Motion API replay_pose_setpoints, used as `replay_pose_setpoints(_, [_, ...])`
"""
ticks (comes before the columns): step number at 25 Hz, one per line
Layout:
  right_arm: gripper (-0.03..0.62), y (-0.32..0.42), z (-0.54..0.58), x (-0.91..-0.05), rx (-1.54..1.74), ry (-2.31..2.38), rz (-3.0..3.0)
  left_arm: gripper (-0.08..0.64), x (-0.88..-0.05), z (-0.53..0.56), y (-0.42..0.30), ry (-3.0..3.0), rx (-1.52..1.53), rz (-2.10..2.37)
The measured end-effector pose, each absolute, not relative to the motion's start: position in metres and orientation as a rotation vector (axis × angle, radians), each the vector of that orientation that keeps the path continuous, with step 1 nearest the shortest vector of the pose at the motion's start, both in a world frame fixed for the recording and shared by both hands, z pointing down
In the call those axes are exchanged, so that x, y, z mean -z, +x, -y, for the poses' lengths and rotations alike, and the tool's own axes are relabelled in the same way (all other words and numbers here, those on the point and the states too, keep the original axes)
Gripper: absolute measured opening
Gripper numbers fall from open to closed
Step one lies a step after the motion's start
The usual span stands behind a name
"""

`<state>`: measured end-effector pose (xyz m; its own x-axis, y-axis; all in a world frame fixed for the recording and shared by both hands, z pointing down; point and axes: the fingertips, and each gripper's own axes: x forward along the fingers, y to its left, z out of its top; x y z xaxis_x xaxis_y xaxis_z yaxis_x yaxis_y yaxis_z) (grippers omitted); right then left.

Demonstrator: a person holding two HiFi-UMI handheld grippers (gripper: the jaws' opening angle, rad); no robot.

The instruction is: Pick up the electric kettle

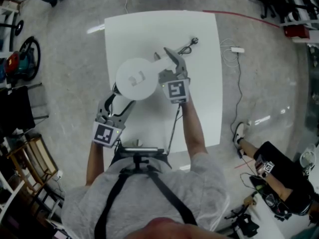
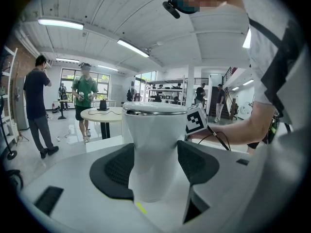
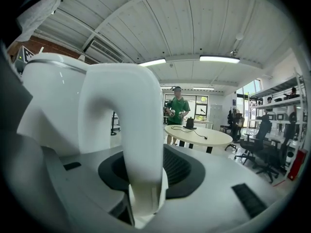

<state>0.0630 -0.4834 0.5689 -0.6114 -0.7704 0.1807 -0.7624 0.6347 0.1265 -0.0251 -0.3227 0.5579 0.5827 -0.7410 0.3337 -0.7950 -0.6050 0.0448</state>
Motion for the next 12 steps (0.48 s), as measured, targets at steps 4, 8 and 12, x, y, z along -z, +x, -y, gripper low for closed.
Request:
replay_pose_setpoints(4, [0.088,0.0591,0.4807,-0.5702,0.055,1.198,2.636,0.273,-0.5568,0.3234,-0.0256,2.614,-0.407,1.288])
replay_pose_setpoints(8, [0.083,0.0584,0.4803,-0.5698,0.078,1.192,2.629,0.273,-0.5575,0.3231,-0.0256,2.618,-0.416,1.282])
replay_pose_setpoints(12, [0.080,0.0600,0.4800,-0.5671,0.095,1.254,2.654,0.273,-0.5581,0.3230,-0.0265,2.609,-0.414,1.294])
